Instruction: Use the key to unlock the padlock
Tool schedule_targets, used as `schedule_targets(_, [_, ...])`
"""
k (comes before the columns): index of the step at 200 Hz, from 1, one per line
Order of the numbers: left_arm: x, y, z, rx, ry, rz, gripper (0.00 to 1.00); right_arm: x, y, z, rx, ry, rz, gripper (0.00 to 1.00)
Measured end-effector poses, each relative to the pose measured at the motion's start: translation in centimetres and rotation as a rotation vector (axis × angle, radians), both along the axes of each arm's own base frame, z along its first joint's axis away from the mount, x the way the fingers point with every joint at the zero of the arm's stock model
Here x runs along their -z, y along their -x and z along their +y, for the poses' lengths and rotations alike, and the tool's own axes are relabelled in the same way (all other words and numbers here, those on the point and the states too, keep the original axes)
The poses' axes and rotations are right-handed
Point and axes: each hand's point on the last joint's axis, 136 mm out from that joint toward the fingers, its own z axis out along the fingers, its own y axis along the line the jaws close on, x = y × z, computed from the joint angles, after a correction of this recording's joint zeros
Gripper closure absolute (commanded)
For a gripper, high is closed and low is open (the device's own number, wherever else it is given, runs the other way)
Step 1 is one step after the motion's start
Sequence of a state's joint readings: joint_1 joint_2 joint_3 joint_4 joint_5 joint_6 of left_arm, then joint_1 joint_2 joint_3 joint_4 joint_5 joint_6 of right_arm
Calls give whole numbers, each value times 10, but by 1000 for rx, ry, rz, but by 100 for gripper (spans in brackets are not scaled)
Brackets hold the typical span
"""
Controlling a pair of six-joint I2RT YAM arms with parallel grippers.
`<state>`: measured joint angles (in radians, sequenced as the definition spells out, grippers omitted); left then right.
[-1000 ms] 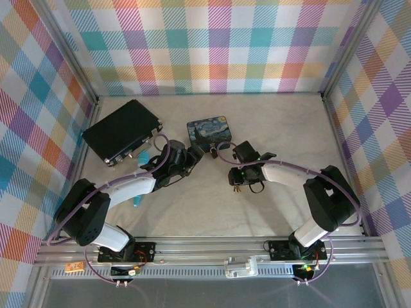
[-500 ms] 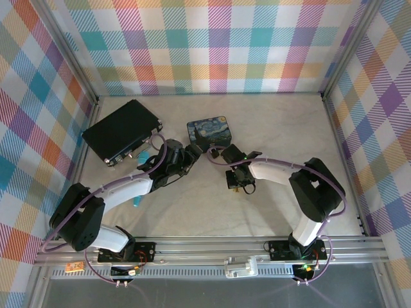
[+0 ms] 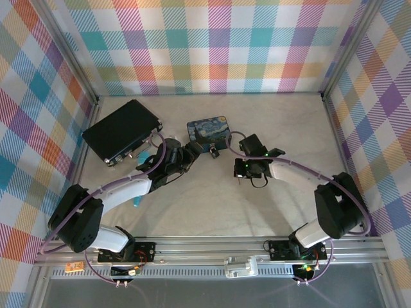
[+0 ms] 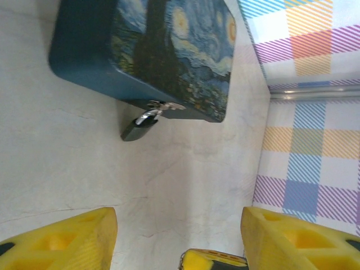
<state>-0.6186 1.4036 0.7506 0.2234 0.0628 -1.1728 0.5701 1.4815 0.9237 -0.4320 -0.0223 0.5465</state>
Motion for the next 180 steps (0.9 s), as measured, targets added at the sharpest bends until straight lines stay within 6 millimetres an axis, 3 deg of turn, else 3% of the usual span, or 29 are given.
schedule_targets(50, [-14,9,-51,159,28,-155,48,-45,-16,11,76,-159,-107,100])
schedule_targets(87, [-17,20,-83,261,-8,-249,53,-56,-26,16,139,-232,-136,100])
schedule_targets(130, [-13,12,-98,283,-54,-282,60,-64,-33,21,164,-289,-151,100])
schedule_targets(180, [6,8,-102,289,-82,-252,75,-56,-30,19,177,-296,-132,100])
